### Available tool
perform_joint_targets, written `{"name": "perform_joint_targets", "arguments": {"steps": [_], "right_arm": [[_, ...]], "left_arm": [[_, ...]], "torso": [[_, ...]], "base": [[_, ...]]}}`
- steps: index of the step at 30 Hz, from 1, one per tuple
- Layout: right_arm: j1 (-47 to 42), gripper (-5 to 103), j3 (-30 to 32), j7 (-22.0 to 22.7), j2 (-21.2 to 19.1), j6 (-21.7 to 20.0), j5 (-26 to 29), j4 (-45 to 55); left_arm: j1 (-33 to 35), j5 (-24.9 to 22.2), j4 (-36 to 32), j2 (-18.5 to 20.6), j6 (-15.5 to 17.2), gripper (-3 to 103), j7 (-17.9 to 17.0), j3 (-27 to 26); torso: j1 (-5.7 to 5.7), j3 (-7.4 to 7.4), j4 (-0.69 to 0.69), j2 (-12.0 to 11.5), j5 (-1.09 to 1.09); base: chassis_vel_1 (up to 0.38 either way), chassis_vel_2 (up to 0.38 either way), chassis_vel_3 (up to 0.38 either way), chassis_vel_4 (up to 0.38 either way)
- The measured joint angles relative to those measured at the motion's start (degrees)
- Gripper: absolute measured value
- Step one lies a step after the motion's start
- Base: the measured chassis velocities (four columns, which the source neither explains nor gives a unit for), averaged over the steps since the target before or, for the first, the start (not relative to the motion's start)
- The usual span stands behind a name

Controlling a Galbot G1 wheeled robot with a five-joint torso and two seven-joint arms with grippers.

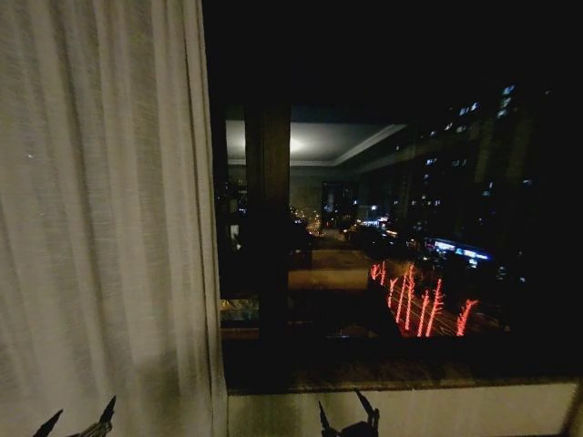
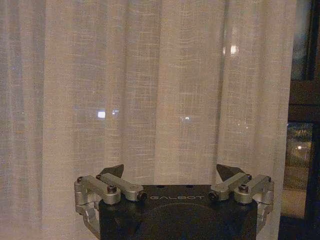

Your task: Open the curtains by pulling them apart, changing their state from closed to fully open.

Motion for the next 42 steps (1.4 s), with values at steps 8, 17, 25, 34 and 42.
{"name": "perform_joint_targets", "arguments": {"steps": [8,17,25,34,42], "right_arm": [[0.6,100,0.3,0.0,0.0,1.5,-0.2,-1.6],[0.8,100,0.7,0.0,0.0,1.7,-0.2,-2.2],[1.3,100,0.7,0.1,0.0,1.6,-0.2,-2.9],[1.8,100,0.2,0.4,0.0,1.4,0.0,-3.3],[1.7,100,-0.5,1.4,0.0,1.2,-0.5,-3.3]], "left_arm": [[0.3,0.4,-0.4,-0.7,-0.8,100,0.3,0.1],[-0.2,0.8,0.0,-0.9,-0.8,100,0.3,0.8],[-0.4,0.9,0.7,-0.7,-0.9,100,0.3,0.9],[-0.9,1.0,2.1,0.0,-1.0,100,1.3,1.2],[-3.2,0.6,4.3,2.3,-1.0,100,3.8,3.2]], "torso": [[0.0,0.0,0.0,0.0,0.02],[-0.01,-0.01,0.0,0.0,0.01],[0.0,0.0,0.0,0.0,0.01],[0.0,0.0,0.0,0.0,0.01],[0.0,0.0,0.01,0.0,0.01]], "base": [[0.0,0.0,0.0,0.0],[-0.009,0.011,0.006,-0.011],[-0.046,0.058,0.043,-0.062],[-0.052,0.074,0.055,-0.064],[-0.041,0.043,0.054,-0.041]]}}
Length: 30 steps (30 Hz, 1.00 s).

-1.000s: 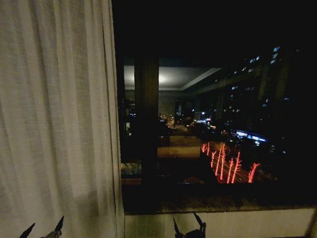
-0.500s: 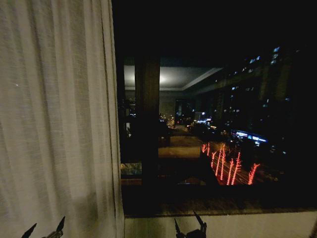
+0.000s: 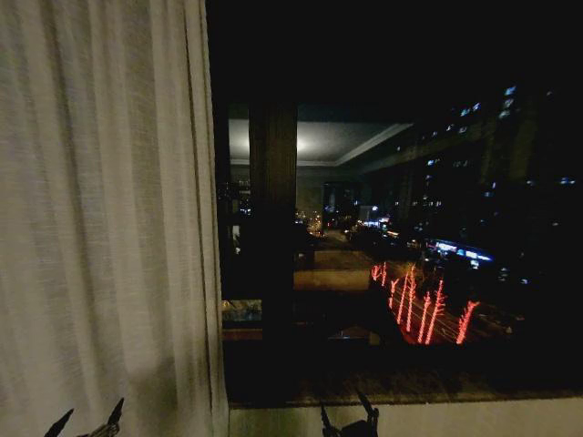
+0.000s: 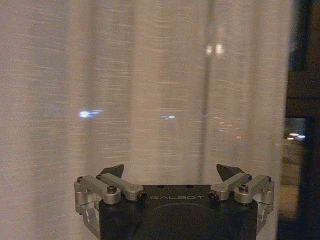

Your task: Open the curtains by pulling them apart, changing their state from closed to fully open.

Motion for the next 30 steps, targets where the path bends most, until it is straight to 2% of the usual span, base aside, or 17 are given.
{"name": "perform_joint_targets", "arguments": {"steps": [3,5,8,9,10,11,12,13,14,18,19,20,23,25,26,28,30], "right_arm": [[-0.1,100,-0.4,0.0,0.0,0.3,-1.3,-0.1],[-0.4,100,-0.7,0.0,0.0,0.6,-1.7,-0.2],[-0.4,100,-0.7,0.0,0.0,0.9,-1.9,-0.2],[-0.5,100,-0.8,0.0,0.0,1.4,-2.2,-0.3],[-0.5,100,-0.9,-0.1,0.0,2.1,-2.8,-0.6],[-0.5,100,-0.9,-0.1,0.0,2.1,-2.8,-0.6],[-0.6,100,-1.1,-0.1,0.0,2.5,-3.2,-0.7],[-0.6,100,-1.3,-0.1,0.0,2.6,-3.4,-0.8],[-0.8,100,-2.0,-0.1,0.0,2.8,-3.9,-1.1],[-0.9,100,-2.8,-0.1,0.0,3.2,-4.9,-1.5],[-1.0,100,-2.9,-0.1,0.0,3.4,-5.2,-1.5],[-1.2,100,-2.9,-0.1,0.0,3.6,-5.6,-1.4],[-1.4,100,-2.7,-0.2,0.0,3.6,-5.7,-0.9],[-1.6,100,-2.2,-0.2,0.0,3.6,-6.0,-0.4],[-1.6,100,-2.2,-0.2,0.0,3.6,-6.0,-0.4],[-1.9,100,-1.9,-0.2,0.0,3.6,-6.3,-0.1],[-2.0,100,-1.9,-0.2,0.0,3.7,-6.4,0.0]], "left_arm": [[-2.7,0.0,2.2,2.7,0.7,100,1.7,1.9],[-5.9,-0.6,4.5,6.2,2.5,100,1.9,4.6],[-7.3,-1.4,6.0,8.1,2.8,100,2.1,5.9],[-9.2,-2.6,8.6,11.6,3.0,100,3.0,7.9],[-10.8,-3.2,10.8,14.8,2.7,100,4.1,9.9],[-10.8,-3.2,10.8,14.8,2.7,100,4.1,9.9],[-11.8,-3.7,12.1,17.2,2.4,100,5.1,11.4],[-12.1,-3.9,12.6,18.0,2.3,100,5.5,11.8],[-12.8,-4.9,13.6,19.9,1.9,100,7.4,13.0],[-14.4,-6.1,15.3,22.7,1.3,100,9.6,15.9],[-15.6,-6.4,16.3,23.6,0.9,100,9.8,17.6],[-18.7,-7.0,18.6,25.0,0.1,100,10.1,21.1],[-22.1,-7.6,20.6,25.9,0.0,100,9.7,24.0],[-27.2,-7.7,23.3,26.1,0.2,100,6.0,27.7],[-27.2,-7.7,23.3,26.1,0.2,100,6.0,27.7],[-31.3,-7.8,25.4,25.5,0.4,100,1.9,30.5],[-32.6,-7.8,26.0,25.1,0.5,100,0.7,31.7]], "torso": [[0.01,0.0,-0.02,0.0,0.0],[0.0,0.0,-0.03,0.0,0.0],[0.0,0.0,-0.02,0.0,-0.02],[0.0,0.0,-0.03,0.0,-0.02],[0.0,0.0,-0.02,0.0,-0.02],[0.0,0.0,-0.02,0.0,-0.02],[0.0,0.01,-0.02,0.0,-0.02],[0.01,0.0,-0.03,0.0,-0.01],[0.01,0.01,-0.02,0.0,0.0],[0.0,0.0,0.02,0.0,0.0],[0.0,0.0,0.03,0.0,0.0],[-0.01,0.0,-0.02,0.0,-0.02],[0.0,0.0,-0.01,0.0,-0.01],[0.0,0.01,-0.03,0.0,-0.01],[0.0,0.01,-0.03,0.0,-0.01],[0.0,0.0,-0.02,0.0,0.0],[0.0,0.0,-0.03,0.0,0.0]], "base": [[0.0,0.0,0.0,0.0],[0.0,0.0,0.0,0.0],[0.0,0.0,0.0,0.0],[0.0,0.0,0.0,0.0],[0.0,0.0,0.0,0.0],[0.0,0.0,0.0,0.0],[0.0,0.0,0.0,0.0],[0.0,0.0,0.0,0.0],[0.0,0.0,0.0,0.0],[0.0,0.0,0.0,0.0],[0.0,0.0,0.0,0.0],[0.0,0.0,0.0,0.0],[0.0,0.0,0.0,0.0],[0.0,0.0,0.0,0.0],[0.0,0.0,0.0,0.0],[0.0,0.0,0.0,0.0],[0.0,0.0,0.0,0.0]]}}
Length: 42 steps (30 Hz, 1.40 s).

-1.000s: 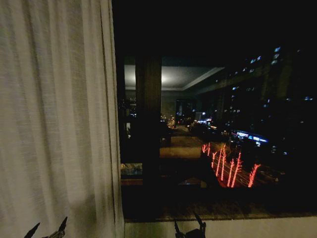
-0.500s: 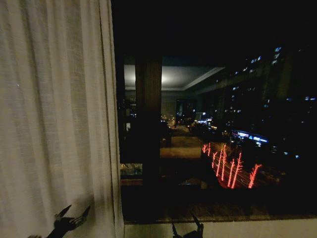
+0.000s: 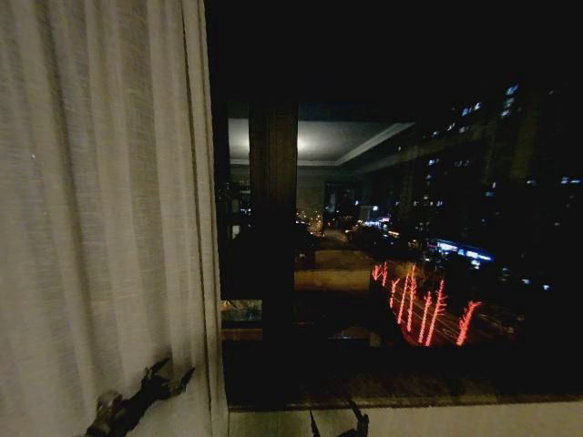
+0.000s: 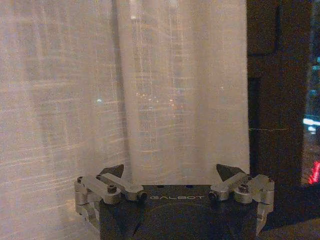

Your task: Open the curtains by pulling them apart, changing their state from closed to fully open.

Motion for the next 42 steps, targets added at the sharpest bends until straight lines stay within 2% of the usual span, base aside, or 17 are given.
{"name": "perform_joint_targets", "arguments": {"steps": [5,7,8,10,13,20,23,25,27,28,31,32,33,34,36,40,42], "right_arm": [[-0.5,100,-0.1,0.0,0.0,0.2,-0.8,0.2],[-0.5,100,0.1,0.0,0.0,0.2,-1.0,0.4],[-0.5,100,0.1,0.0,0.0,0.2,-1.0,0.4],[-0.4,100,0.6,0.0,0.0,0.2,-1.0,0.5],[-0.4,100,0.7,0.0,0.0,0.3,-1.1,0.5],[-0.4,100,0.5,0.0,0.0,0.3,-1.4,0.2],[-0.4,100,0.7,0.0,0.0,0.4,-1.5,0.1],[-0.4,100,0.8,0.0,0.0,0.4,-1.6,0.1],[-0.5,100,1.0,0.0,0.0,0.7,-1.8,-0.1],[-0.5,100,1.0,0.0,0.0,0.7,-1.8,-0.1],[-0.7,100,1.1,0.0,0.0,0.8,-2.1,-0.1],[-0.7,100,1.1,0.0,0.0,0.8,-2.1,-0.1],[-0.7,100,1.2,0.0,0.0,0.8,-2.2,-0.1],[-0.7,100,1.2,0.0,0.0,0.8,-2.4,0.0],[-0.7,100,1.1,0.0,0.0,0.8,-2.6,0.0],[-0.6,100,1.0,-0.1,0.0,0.8,-2.7,-0.1],[-0.5,100,1.1,-0.1,0.0,0.9,-2.8,-0.4]], "left_arm": [[-2.4,0.2,0.4,-1.5,0.6,100,-1.5,3.8],[-2.5,0.9,0.4,-1.7,0.8,100,1.3,5.3],[-2.5,0.9,0.4,-1.7,0.8,100,1.3,5.3],[-2.1,1.5,0.3,-1.1,0.7,100,5.5,6.8],[-2.6,1.9,0.6,-0.6,0.7,100,7.7,8.3],[-7.9,1.6,4.1,-1.1,1.1,100,7.6,13.6],[-14.1,1.6,8.9,-3.0,1.0,100,4.7,17.7],[-14.6,1.6,9.3,-3.3,1.0,100,4.3,18.0],[-17.9,1.9,11.2,-5.3,1.0,100,0.2,19.8],[-17.9,1.9,11.2,-5.3,1.0,100,0.2,19.8],[-20.3,4.0,11.3,-9.2,2.1,100,-11.3,20.5],[-20.3,4.0,11.3,-9.2,2.1,100,-11.3,20.5],[-20.3,4.6,10.7,-9.7,2.6,100,-13.5,20.5],[-19.3,5.8,8.4,-11.2,3.9,100,-19.5,20.3],[-17.3,6.9,5.8,-12.7,5.2,100,-25.4,19.8],[-15.0,8.6,5.1,-13.8,5.8,100,-29.0,18.2],[-13.7,9.4,5.8,-13.2,5.2,100,-27.6,15.8]], "torso": [[0.0,0.0,0.01,0.0,0.0],[0.0,0.0,0.01,0.0,0.01],[0.0,0.0,0.01,0.0,0.01],[0.0,0.0,0.02,0.0,0.0],[0.0,0.0,0.03,0.0,0.0],[0.0,0.0,0.02,0.0,0.0],[0.0,0.0,0.01,0.0,0.0],[0.0,0.0,0.0,0.0,0.0],[0.0,0.0,0.0,0.0,0.01],[0.0,0.0,0.0,0.0,0.01],[0.0,0.0,-0.01,0.0,0.01],[0.0,0.0,-0.01,0.0,0.01],[0.0,0.0,0.0,0.0,0.0],[0.0,0.0,0.0,0.0,0.01],[0.0,0.0,0.02,0.0,0.0],[-0.01,-0.01,0.01,0.0,0.0],[0.0,0.0,0.01,0.0,0.0]], "base": [[0.0,0.0,0.0,0.0],[0.0,0.0,0.0,0.0],[0.0,0.0,0.0,0.0],[0.0,0.0,0.0,0.0],[0.0,0.0,0.0,0.0],[0.0,0.0,0.0,0.0],[0.0,0.0,0.0,0.0],[0.0,0.0,0.0,0.0],[0.0,0.0,0.0,0.0],[0.0,0.0,0.0,0.0],[0.0,0.0,0.0,0.0],[0.0,0.0,0.0,0.0],[0.0,0.0,0.0,0.0],[0.0,0.0,0.0,0.0],[0.0,0.0,0.0,0.0],[0.0,0.0,0.0,0.0],[0.0,0.0,0.0,0.0]]}}
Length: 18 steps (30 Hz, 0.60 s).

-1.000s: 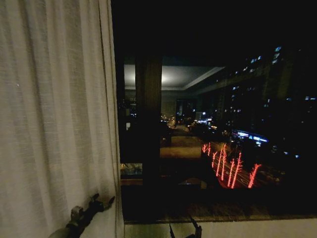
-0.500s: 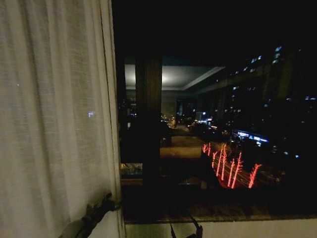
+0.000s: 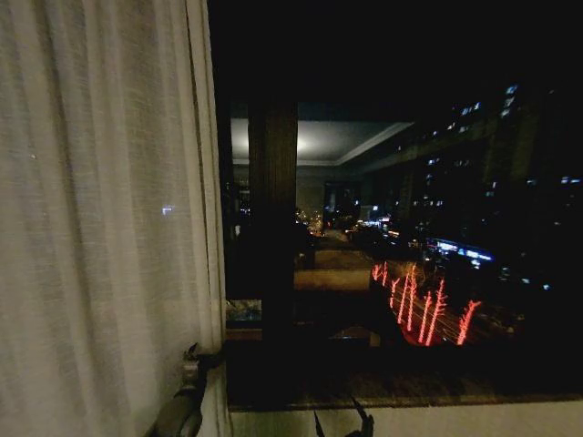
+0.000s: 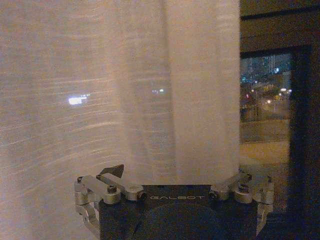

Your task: Open the curtains by pulling them apart, changing their state from closed to fully open.

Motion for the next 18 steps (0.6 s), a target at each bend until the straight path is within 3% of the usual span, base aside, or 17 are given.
{"name": "perform_joint_targets", "arguments": {"steps": [1,3,4,6,7,9,11,12,14,18], "right_arm": [[0.0,100,0.0,0.0,0.0,0.0,0.0,0.0],[0.3,100,0.0,0.0,0.0,0.2,0.0,-0.5],[0.3,100,0.0,0.0,0.0,0.2,0.0,-0.5],[0.4,100,0.0,0.0,0.0,0.3,0.0,-0.7],[0.4,100,-0.1,-0.1,0.0,0.3,-0.1,-0.8],[0.4,100,-0.1,-0.1,0.0,0.3,-0.1,-0.9],[0.4,100,-0.1,-0.1,0.0,0.4,-0.1,-0.9],[0.4,100,0.0,-0.1,0.0,0.4,-0.1,-0.9],[0.4,100,0.0,-0.1,0.0,0.4,-0.1,-0.8],[0.4,100,0.0,-0.2,0.0,0.5,0.0,-0.5]], "left_arm": [[0.0,0.0,0.0,0.0,0.0,100,0.0,0.0],[1.1,0.1,0.6,1.6,-1.4,102,4.5,-2.4],[1.1,0.1,0.6,1.6,-1.4,102,4.5,-2.4],[1.5,-0.1,0.9,2.4,-2.0,100,6.9,-3.4],[1.8,-0.5,1.3,3.2,-2.7,98,9.9,-4.7],[2.0,-0.6,1.5,3.5,-3.0,94,11.2,-5.2],[2.4,-0.9,1.5,4.0,-3.3,88,13.4,-6.2],[2.9,-1.2,1.2,4.2,-3.5,78,14.9,-7.1],[3.3,-1.3,1.0,4.3,-3.6,78,15.4,-7.4],[6.5,-1.8,-1.4,4.2,-4.0,56,19.1,-10.3]], "torso": [[0.0,0.0,0.0,0.0,0.0],[0.0,0.0,0.03,0.0,0.0],[0.0,0.0,0.03,0.0,0.0],[0.0,0.0,0.02,0.0,0.0],[0.0,0.0,0.01,0.0,0.0],[0.0,0.0,0.0,0.0,0.0],[0.0,0.0,-0.01,0.0,0.0],[0.0,0.0,0.0,0.0,0.0],[0.0,0.0,-0.01,0.0,0.0],[0.0,0.0,-0.01,0.0,0.0]], "base": [[0.0,0.0,0.0,0.0],[0.0,0.0,0.0,0.0],[0.0,0.0,0.0,0.0],[0.0,0.0,0.0,0.0],[0.0,0.0,0.0,0.0],[0.0,0.0,0.0,0.0],[0.0,0.0,0.0,0.0],[0.0,0.0,0.0,0.0],[0.0,0.0,0.0,0.0],[0.0,0.0,0.0,0.0]]}}
